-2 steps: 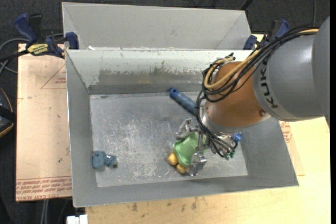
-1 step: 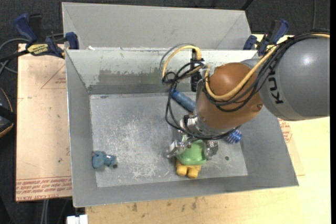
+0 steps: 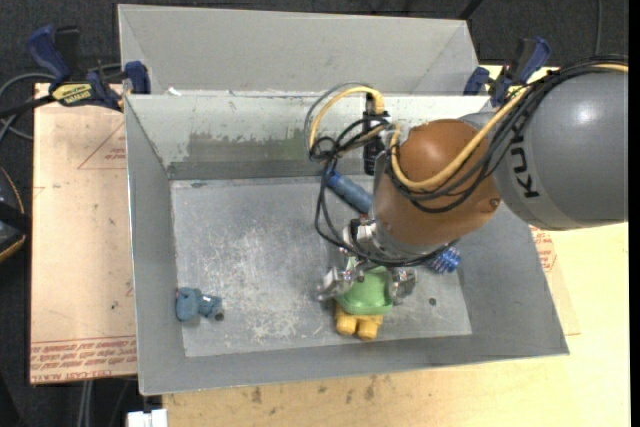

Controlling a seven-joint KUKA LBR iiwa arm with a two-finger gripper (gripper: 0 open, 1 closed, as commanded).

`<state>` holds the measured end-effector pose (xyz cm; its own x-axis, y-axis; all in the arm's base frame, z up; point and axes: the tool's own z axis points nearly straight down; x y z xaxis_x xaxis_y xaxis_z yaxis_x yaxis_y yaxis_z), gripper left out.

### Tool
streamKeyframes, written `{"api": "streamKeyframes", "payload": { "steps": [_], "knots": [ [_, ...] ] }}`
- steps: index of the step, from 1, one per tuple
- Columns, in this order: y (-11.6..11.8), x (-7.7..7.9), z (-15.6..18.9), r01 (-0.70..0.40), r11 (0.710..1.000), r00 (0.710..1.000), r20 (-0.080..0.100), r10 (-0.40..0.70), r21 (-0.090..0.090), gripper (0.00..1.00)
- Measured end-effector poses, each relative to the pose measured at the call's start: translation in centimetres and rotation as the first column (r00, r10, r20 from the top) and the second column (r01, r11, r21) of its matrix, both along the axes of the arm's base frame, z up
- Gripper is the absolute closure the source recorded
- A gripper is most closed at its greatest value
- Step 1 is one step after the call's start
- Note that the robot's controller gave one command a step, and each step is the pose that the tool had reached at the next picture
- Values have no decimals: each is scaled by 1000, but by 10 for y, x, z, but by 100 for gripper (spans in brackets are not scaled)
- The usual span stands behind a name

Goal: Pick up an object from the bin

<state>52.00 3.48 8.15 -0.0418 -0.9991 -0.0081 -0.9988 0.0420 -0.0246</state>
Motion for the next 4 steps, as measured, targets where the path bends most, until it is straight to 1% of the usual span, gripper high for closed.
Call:
{"api": "streamKeyframes", "payload": {
  "steps": [1, 2, 3, 4],
  "knots": [
    [34, 10, 172, -13, 1000, 1000, -14, 13, -3, 100],
    [76, -34, 92, -112, 994, 993, -35, 112, -4, 100],
    [58, 6, 10, -647, 762, 762, -27, 647, -3, 100],
    [95, -33, -4, -717, 697, 697, -4, 717, -20, 100]
  ]
}}
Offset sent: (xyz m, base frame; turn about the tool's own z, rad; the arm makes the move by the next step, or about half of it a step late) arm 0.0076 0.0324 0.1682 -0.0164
